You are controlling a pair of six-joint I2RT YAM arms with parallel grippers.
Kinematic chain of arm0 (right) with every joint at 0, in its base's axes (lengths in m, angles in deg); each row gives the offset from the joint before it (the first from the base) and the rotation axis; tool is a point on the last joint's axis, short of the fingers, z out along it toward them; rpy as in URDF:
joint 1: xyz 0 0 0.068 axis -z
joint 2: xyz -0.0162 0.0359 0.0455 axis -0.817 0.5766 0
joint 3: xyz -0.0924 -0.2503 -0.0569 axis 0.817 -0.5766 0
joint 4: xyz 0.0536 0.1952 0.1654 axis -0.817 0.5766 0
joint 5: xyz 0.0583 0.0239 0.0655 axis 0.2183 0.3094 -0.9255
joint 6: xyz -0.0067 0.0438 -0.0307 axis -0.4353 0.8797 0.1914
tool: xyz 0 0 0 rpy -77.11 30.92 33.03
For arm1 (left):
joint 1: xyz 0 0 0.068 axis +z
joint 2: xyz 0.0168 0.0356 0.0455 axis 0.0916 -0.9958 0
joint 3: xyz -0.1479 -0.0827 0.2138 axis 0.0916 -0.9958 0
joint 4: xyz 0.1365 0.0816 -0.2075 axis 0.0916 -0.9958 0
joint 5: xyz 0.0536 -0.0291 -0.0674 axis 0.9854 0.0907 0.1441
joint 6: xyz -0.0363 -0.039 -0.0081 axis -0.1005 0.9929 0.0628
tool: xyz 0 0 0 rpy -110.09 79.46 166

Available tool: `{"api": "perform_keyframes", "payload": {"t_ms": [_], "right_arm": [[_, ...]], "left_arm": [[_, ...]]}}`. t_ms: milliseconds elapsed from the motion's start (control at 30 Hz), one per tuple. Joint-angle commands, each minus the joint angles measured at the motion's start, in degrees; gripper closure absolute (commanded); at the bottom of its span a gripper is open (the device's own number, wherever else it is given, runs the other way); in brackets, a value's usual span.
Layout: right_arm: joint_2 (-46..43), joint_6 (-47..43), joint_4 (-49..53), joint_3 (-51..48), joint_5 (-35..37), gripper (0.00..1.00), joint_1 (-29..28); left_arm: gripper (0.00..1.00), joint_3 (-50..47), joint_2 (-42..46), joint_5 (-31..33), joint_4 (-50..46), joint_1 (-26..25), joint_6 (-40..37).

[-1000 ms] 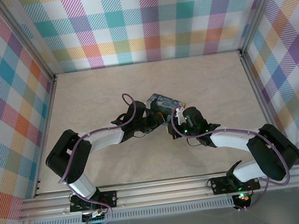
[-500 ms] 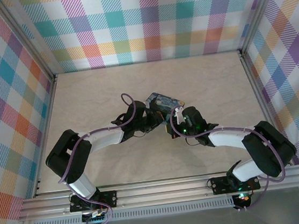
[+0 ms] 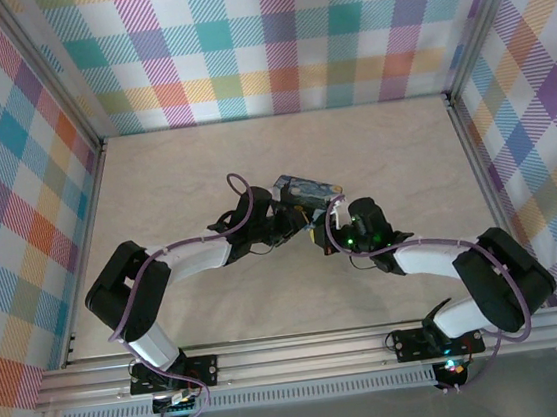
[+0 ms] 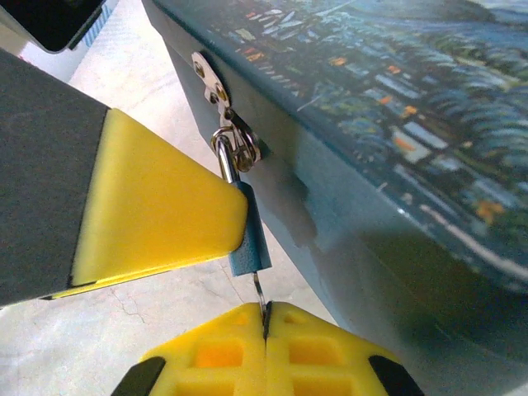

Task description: Unlock a padlock with a key

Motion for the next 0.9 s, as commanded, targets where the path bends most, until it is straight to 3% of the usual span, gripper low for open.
{"api": "perform_keyframes", "payload": {"t_ms": [0,633,867], "right_arm": [[-0.91,-0.28,-11.04,0.77,-3.86,1.00,0.21],[-3.72,-1.53,-11.01,-0.10,-5.18,1.00,1.56],[-3.12,-1.01,-9.15,-1.99,-3.35,1.00,1.61]], "left_arm": [[0.77,0.88,0.01,-2.45,-0.60,-2.48,1.27],[0.77,2.28,-2.90,-2.07,-0.25,-4.38,2.79],[0.67,2.70,-2.75,-0.98,-0.86,-4.24,2.03]]}}
